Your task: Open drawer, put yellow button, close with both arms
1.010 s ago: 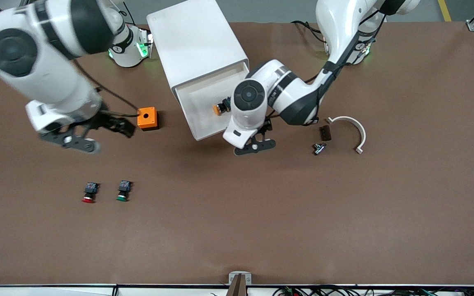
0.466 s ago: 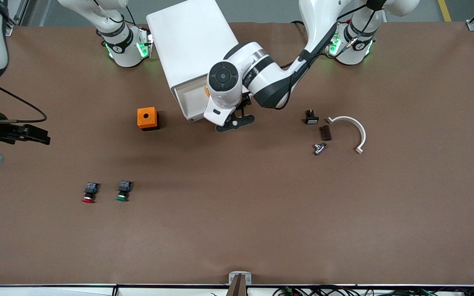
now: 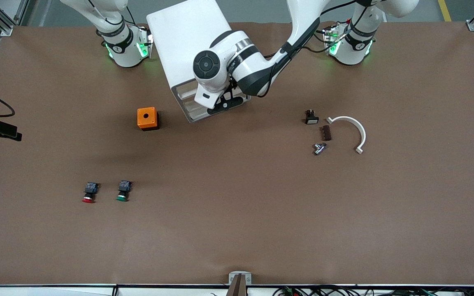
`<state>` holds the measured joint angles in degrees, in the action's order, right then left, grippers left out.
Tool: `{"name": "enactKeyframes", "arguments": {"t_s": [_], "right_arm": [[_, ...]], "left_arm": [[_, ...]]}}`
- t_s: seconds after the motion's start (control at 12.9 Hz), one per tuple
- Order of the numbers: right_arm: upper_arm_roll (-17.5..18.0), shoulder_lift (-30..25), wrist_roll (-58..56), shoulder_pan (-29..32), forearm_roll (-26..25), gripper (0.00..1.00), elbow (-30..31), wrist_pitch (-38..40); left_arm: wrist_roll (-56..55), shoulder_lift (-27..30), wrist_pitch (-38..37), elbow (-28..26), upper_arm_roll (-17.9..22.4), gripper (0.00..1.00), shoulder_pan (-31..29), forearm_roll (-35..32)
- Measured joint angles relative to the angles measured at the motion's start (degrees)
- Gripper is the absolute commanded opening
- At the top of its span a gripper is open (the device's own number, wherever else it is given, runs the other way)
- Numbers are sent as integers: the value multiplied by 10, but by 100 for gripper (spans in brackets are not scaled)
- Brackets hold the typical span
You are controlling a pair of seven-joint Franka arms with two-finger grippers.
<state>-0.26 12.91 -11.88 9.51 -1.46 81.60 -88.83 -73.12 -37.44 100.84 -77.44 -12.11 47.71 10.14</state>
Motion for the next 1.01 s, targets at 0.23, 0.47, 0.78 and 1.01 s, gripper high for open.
{"name": "enactKeyframes", "arguments": {"t_s": [0.23, 0.47, 0.78, 1.01], "right_arm": [[7, 0, 17, -1, 1, 100, 0, -3], [16, 0, 82, -24, 0, 100, -1, -4], [17, -2, 105, -51, 1, 100, -20, -1], [18, -11, 105, -52, 1, 100, -24, 19]], "left_arm": [[-6, 0, -9, -1, 0, 100, 0, 1], [-6, 9, -30, 2, 9, 100, -13, -1], [9, 36, -33, 6, 14, 100, -116, -81], [57, 65, -36, 8, 15, 100, -202, -148]]}}
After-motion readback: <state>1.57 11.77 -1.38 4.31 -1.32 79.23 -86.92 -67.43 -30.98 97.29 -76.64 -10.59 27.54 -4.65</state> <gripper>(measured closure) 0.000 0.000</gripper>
